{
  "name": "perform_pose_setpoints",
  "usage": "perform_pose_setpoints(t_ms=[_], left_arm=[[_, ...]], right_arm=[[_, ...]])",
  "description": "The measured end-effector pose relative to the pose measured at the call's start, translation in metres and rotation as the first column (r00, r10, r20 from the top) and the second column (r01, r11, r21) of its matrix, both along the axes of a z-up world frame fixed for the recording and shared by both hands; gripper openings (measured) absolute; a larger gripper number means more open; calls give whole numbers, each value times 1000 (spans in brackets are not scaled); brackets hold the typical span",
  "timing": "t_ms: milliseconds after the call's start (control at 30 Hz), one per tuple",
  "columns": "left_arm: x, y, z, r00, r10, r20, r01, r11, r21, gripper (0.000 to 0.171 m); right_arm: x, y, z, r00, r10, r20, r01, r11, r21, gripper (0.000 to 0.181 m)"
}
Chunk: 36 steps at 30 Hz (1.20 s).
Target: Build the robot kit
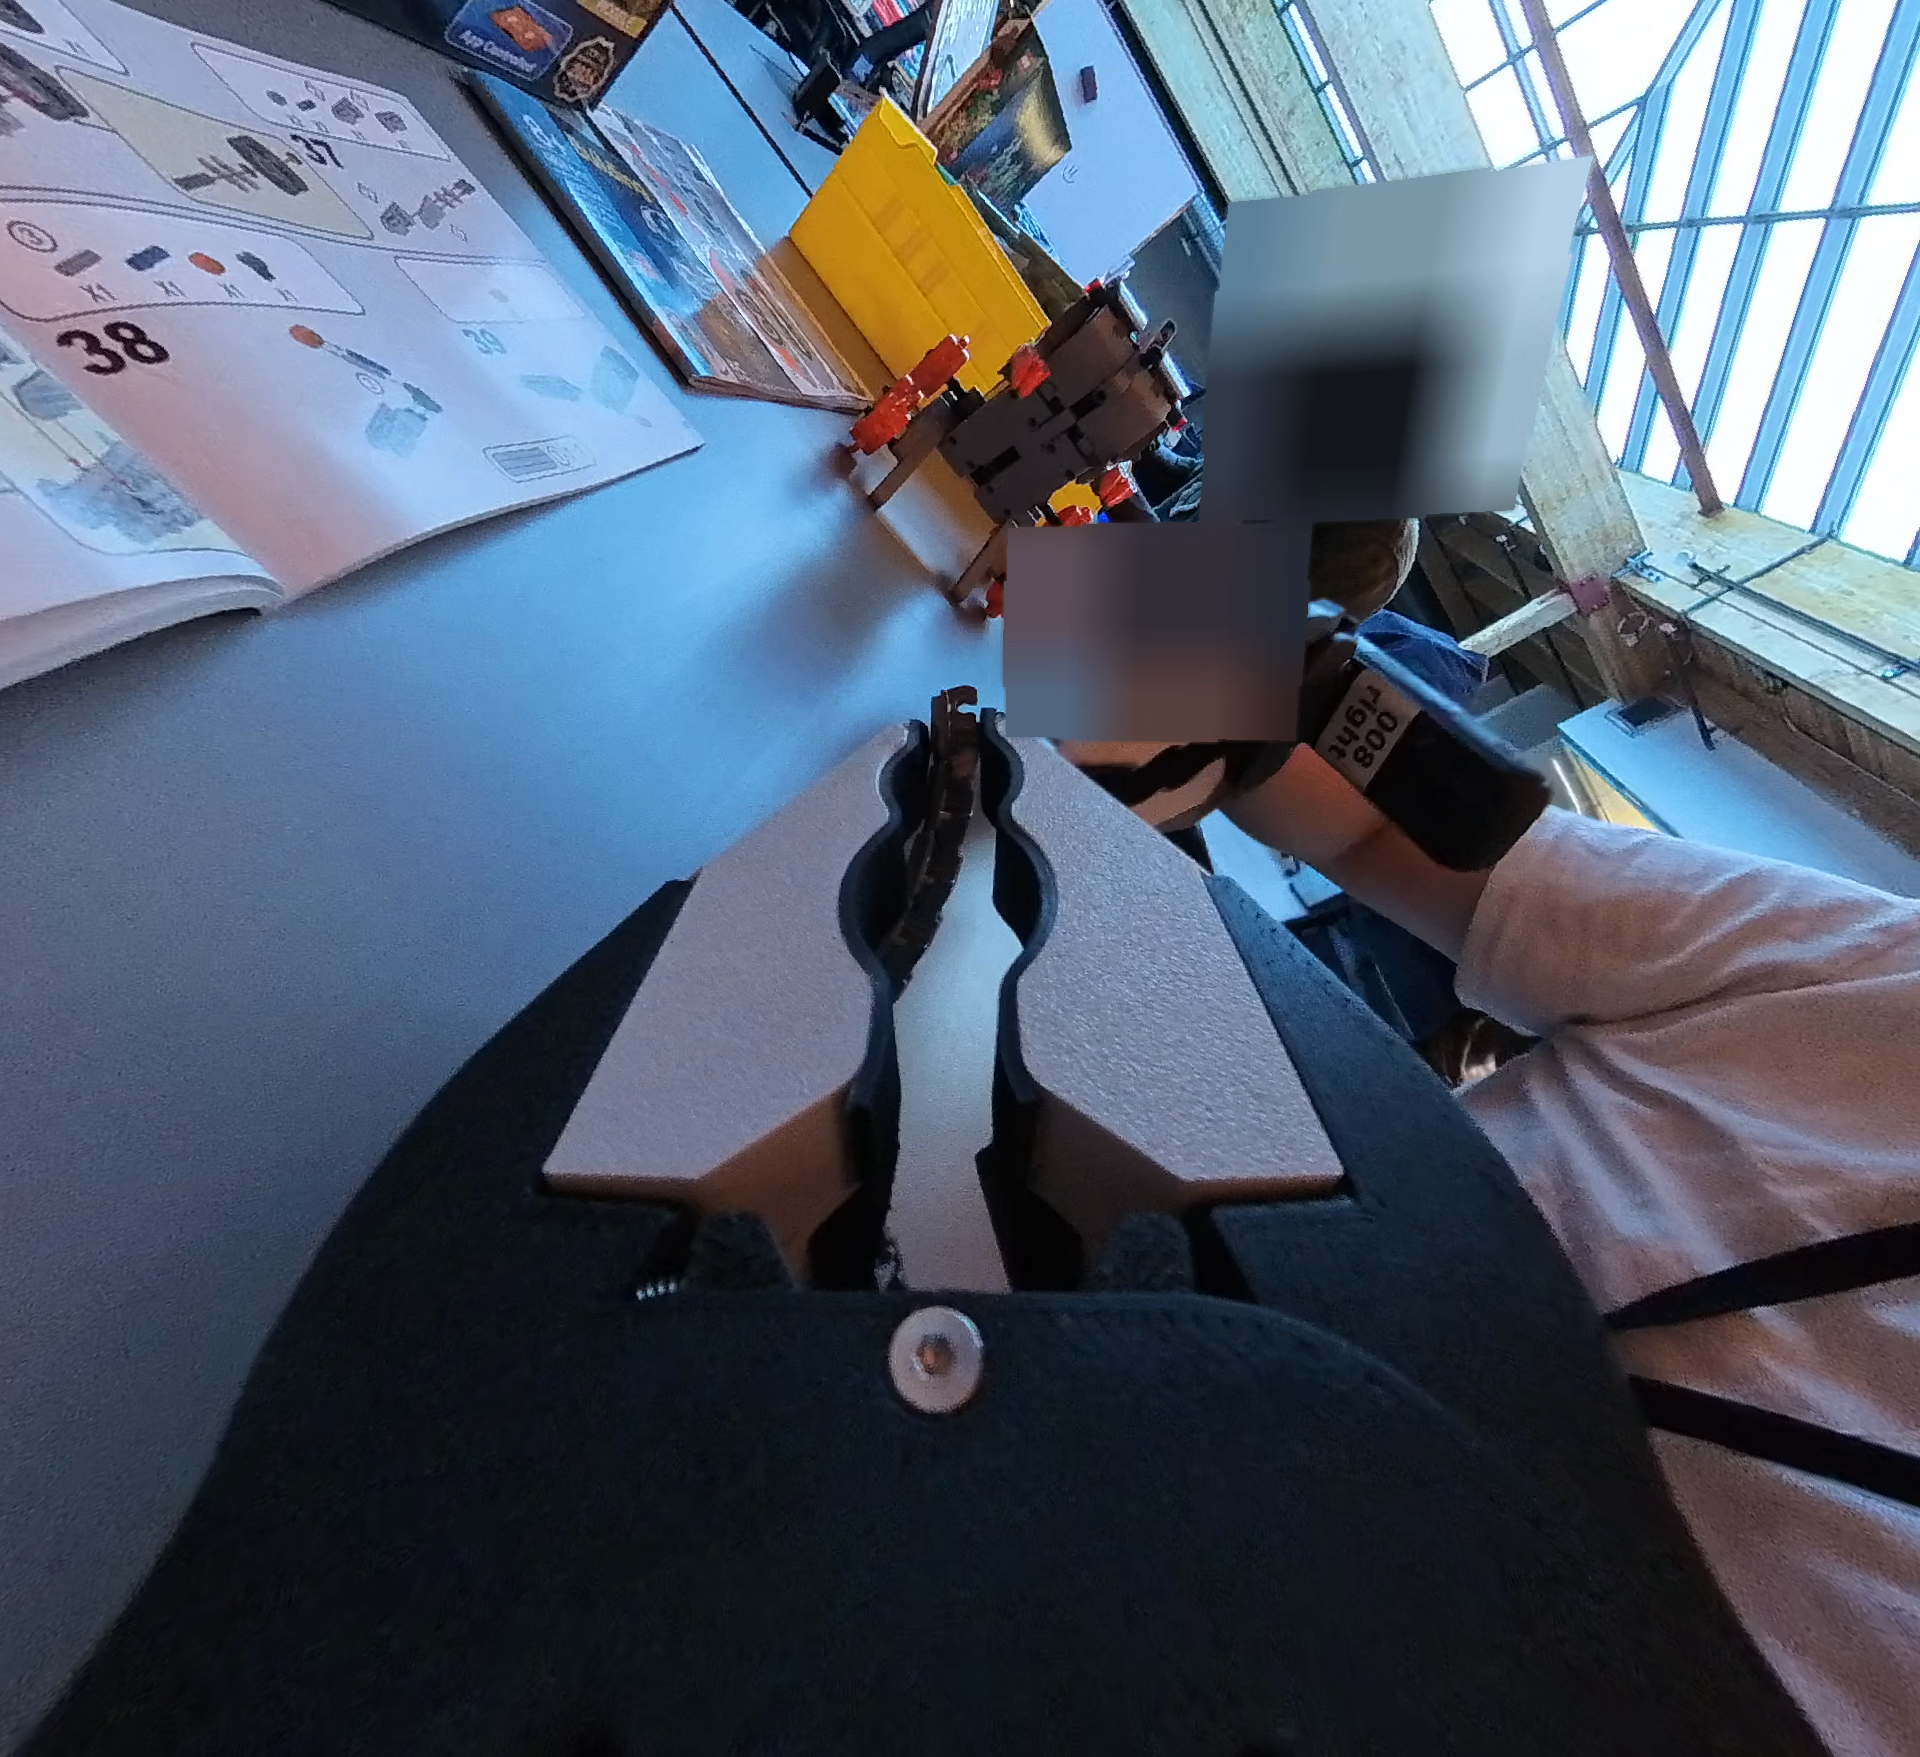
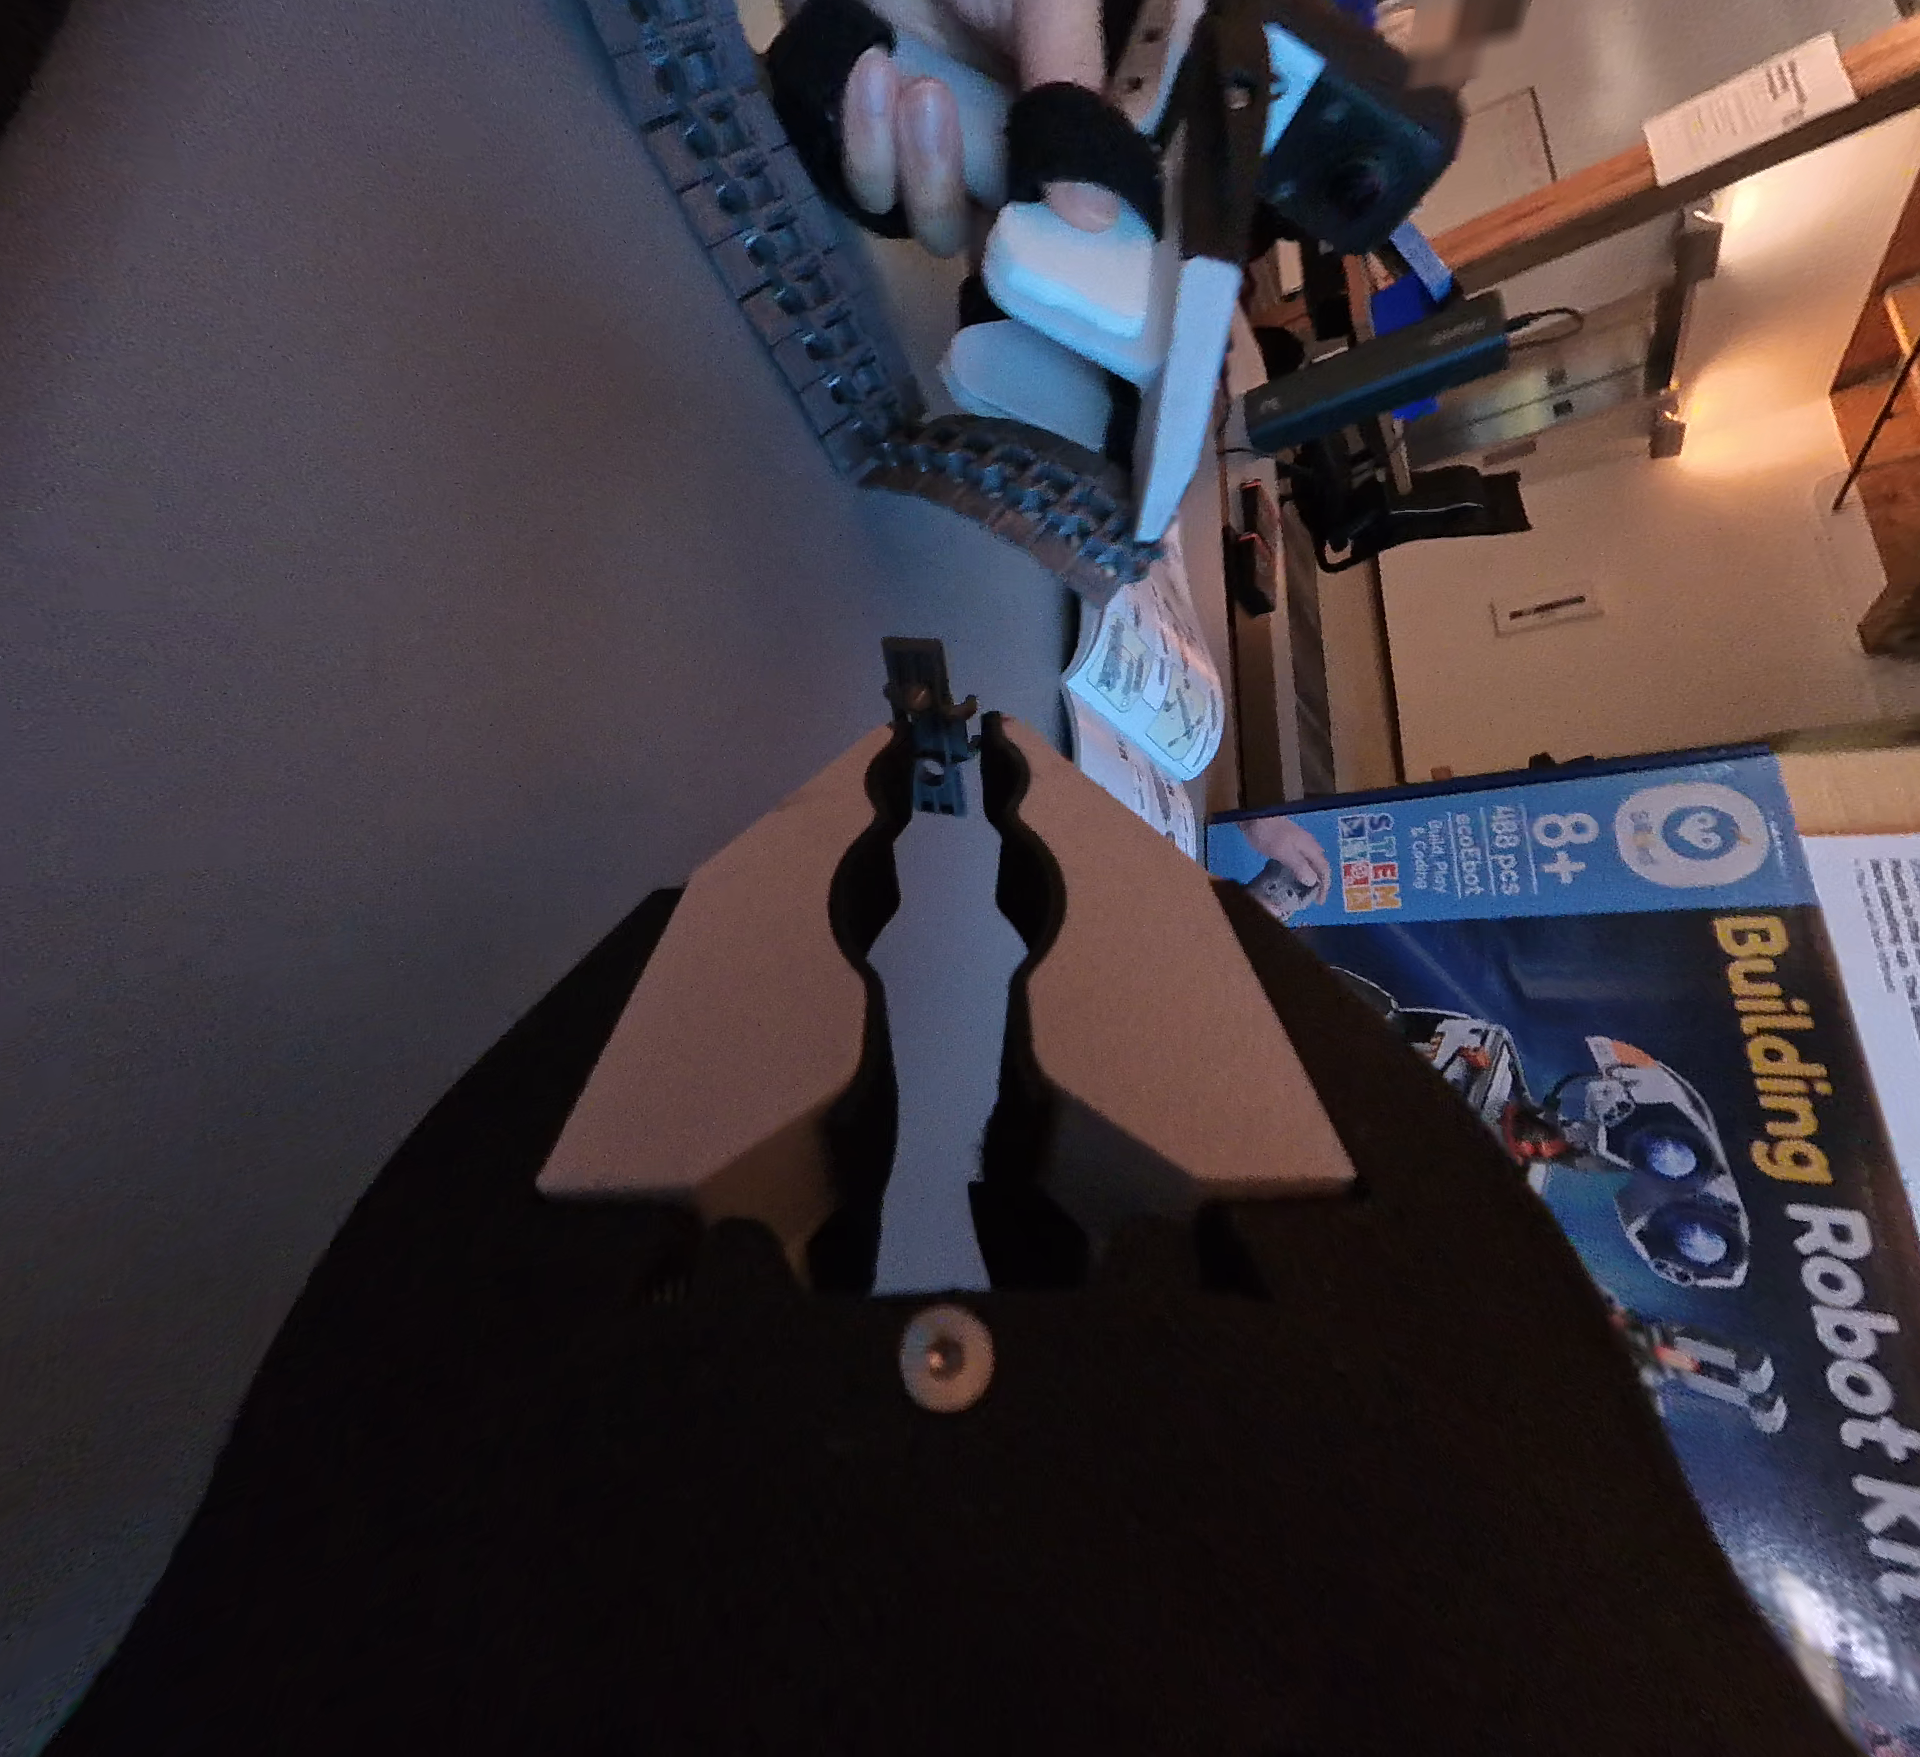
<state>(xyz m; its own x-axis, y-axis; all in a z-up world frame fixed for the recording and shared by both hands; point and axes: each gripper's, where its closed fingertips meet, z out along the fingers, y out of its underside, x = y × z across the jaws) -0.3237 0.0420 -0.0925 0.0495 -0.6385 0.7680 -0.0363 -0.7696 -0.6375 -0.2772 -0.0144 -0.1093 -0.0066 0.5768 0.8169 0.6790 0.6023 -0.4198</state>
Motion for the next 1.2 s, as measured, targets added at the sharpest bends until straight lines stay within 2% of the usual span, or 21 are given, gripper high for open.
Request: perform_pose_setpoints(t_ms=[100, 300, 367, 633, 767, 833, 967, 1100, 1167, 1200], left_arm=[[-1, 2, -1, 1000, 3, 1, -3, 1000, -10, 7], [0, 2, -2, 1000, 7, -3, -7, 1000, 0, 7], [-1, 4, -2, 1000, 17, -1, -17, 1000, -12, 7], [4, 1, -3, 1000, -14, -15, 14, 1000, -16, 8], [4, -1, -3, 1000, -12, -22, 12, 1000, 0, 8], [4, -1, -3, 1000, -6, -19, 6, 1000, -3, 7], [3, 0, -3, 1000, -9, -16, 8, 1000, -14, 7], [3, 0, -3, 1000, -10, -14, 10, 1000, -20, 7], [3, 0, -3, 1000, -9, -13, 8, 1000, -20, 7], [3, 0, -3, 1000, -8, -14, 8, 1000, -22, 8]], right_arm=[[1, 3, -17, 995, 32, 94, -39, 997, 72, 11], [-1, 5, -45, 972, 57, 227, -85, 989, 117, 13], [6, 4, -45, 969, 33, 245, -70, 987, 144, 14], [39, -12, -45, 964, -40, 265, 27, 998, 51, 15], [48, -16, -48, 952, -48, 303, 32, 998, 56, 9], [52, -22, -49, 949, -53, 312, 54, 999, 5, 9], [60, -29, -44, 952, -86, 295, 116, 989, -87, 21], [79, -31, -43, 946, -181, 268, 254, 930, -267, 29], [96, -24, -43, 908, -350, 232, 415, 830, -373, 28], [104, -21, -42, 857, -477, 196, 509, 725, -464, 30]])
